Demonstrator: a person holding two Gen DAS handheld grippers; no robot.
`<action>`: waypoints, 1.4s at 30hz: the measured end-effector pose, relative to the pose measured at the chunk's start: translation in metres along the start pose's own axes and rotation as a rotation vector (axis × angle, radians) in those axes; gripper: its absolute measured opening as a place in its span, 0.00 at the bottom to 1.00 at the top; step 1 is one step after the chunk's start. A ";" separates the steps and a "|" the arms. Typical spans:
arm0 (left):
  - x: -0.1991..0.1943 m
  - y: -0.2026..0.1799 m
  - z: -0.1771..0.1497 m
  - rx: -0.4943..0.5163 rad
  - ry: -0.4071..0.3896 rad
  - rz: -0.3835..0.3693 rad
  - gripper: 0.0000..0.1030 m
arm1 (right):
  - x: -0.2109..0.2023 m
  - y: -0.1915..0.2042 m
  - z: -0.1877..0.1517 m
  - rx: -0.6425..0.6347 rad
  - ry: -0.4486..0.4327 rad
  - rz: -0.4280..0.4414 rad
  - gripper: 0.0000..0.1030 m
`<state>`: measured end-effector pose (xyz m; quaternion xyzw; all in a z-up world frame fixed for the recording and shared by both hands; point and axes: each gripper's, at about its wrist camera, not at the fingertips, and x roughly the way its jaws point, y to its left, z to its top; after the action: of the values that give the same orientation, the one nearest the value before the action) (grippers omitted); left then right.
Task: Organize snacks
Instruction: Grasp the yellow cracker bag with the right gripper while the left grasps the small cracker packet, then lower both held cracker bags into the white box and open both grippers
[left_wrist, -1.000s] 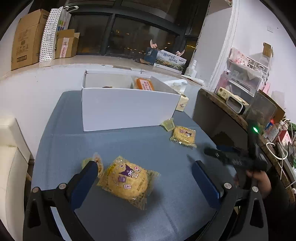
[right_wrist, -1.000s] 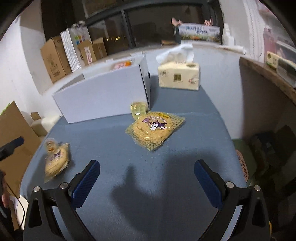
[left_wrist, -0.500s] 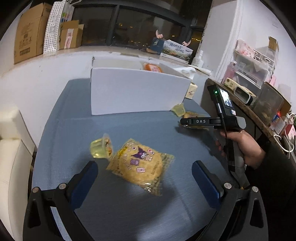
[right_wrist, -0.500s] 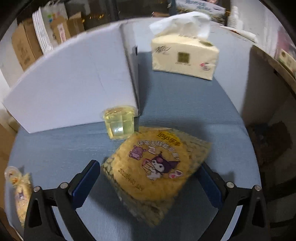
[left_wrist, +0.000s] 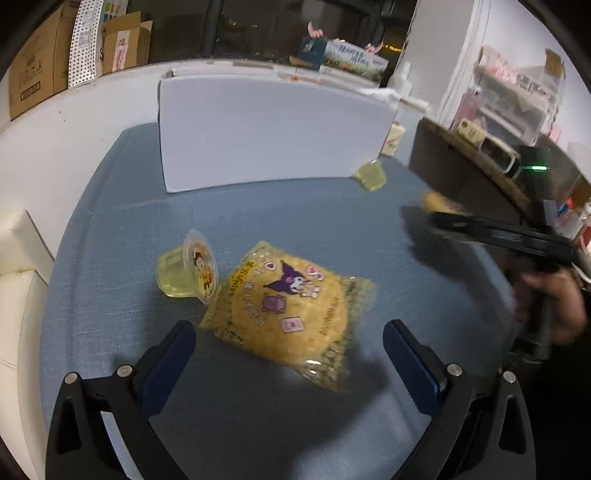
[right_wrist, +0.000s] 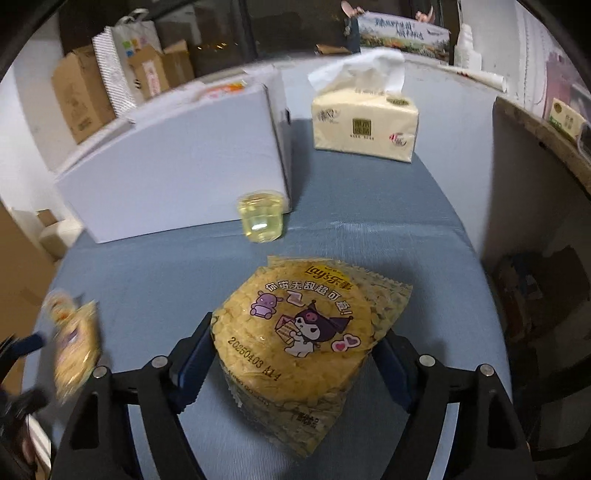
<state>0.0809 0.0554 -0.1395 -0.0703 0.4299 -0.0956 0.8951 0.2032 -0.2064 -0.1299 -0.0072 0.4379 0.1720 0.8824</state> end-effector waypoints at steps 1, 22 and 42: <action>0.005 0.000 0.001 0.005 0.010 0.004 1.00 | -0.009 0.002 -0.004 -0.001 -0.012 0.011 0.80; 0.028 -0.018 0.039 0.023 0.003 -0.072 0.22 | -0.066 0.014 -0.031 -0.013 -0.106 0.095 0.80; 0.031 -0.054 0.040 -0.011 0.054 0.027 1.00 | -0.085 0.018 -0.034 -0.033 -0.161 0.100 0.80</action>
<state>0.1253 -0.0025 -0.1269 -0.0668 0.4553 -0.0831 0.8840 0.1240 -0.2206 -0.0828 0.0140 0.3624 0.2231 0.9048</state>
